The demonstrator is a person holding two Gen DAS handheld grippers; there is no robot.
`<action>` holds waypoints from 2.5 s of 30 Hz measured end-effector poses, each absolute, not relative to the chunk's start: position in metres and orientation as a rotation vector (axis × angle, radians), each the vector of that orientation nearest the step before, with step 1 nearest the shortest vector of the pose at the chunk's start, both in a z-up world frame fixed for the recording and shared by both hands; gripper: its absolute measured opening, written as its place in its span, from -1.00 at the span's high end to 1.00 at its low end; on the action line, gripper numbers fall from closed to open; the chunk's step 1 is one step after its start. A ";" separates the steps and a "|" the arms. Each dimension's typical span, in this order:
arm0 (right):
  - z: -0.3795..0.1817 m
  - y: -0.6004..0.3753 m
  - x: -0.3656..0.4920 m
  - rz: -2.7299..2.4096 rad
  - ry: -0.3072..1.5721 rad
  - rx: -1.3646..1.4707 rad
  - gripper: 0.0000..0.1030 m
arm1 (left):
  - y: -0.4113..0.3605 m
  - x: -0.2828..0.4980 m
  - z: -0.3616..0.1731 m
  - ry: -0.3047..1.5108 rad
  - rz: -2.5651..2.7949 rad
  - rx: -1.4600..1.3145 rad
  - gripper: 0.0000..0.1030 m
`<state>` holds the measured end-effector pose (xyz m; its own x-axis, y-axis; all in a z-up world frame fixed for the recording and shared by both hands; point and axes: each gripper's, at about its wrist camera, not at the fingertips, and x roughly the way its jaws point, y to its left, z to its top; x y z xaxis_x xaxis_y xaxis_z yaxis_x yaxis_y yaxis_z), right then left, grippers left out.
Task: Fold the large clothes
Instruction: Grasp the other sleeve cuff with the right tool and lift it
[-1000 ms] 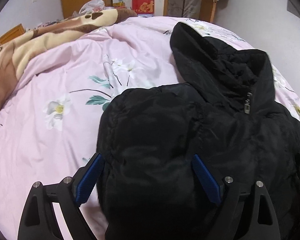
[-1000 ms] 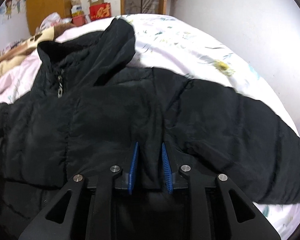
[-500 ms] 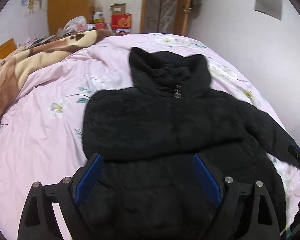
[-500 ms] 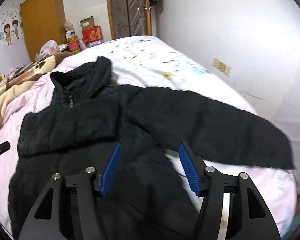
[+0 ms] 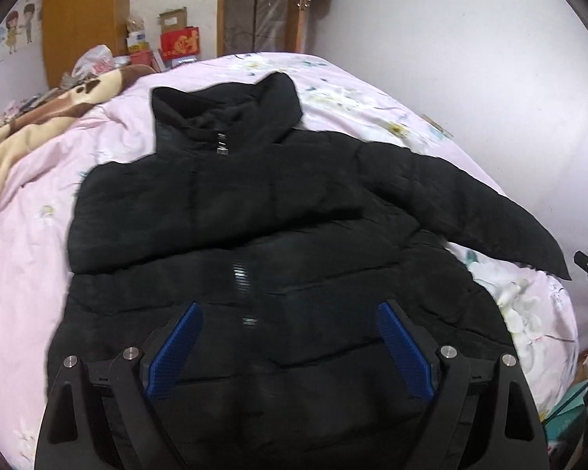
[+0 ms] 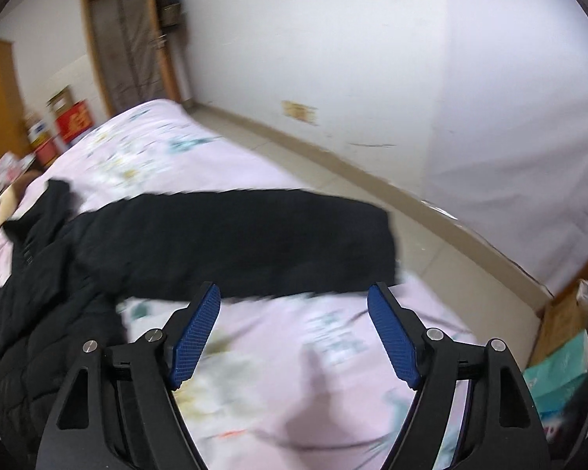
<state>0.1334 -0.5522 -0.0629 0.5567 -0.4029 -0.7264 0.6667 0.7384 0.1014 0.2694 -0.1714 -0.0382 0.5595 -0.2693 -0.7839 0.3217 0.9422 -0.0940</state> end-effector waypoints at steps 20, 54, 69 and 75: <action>-0.125 -0.629 0.163 -0.651 0.817 0.601 -0.53 | -0.226 0.285 -0.080 0.996 -0.387 0.119 -0.77; 0.028 -0.424 0.256 -0.222 0.580 0.185 0.60 | -0.130 0.312 -0.024 0.878 -0.294 0.025 -0.77; 0.004 -0.269 0.354 0.074 0.655 0.081 0.60 | -0.045 0.339 -0.033 0.879 -0.184 -0.031 -0.77; -0.035 -0.227 0.373 0.161 0.741 0.096 0.60 | -0.017 0.348 -0.044 0.897 -0.157 -0.073 -0.77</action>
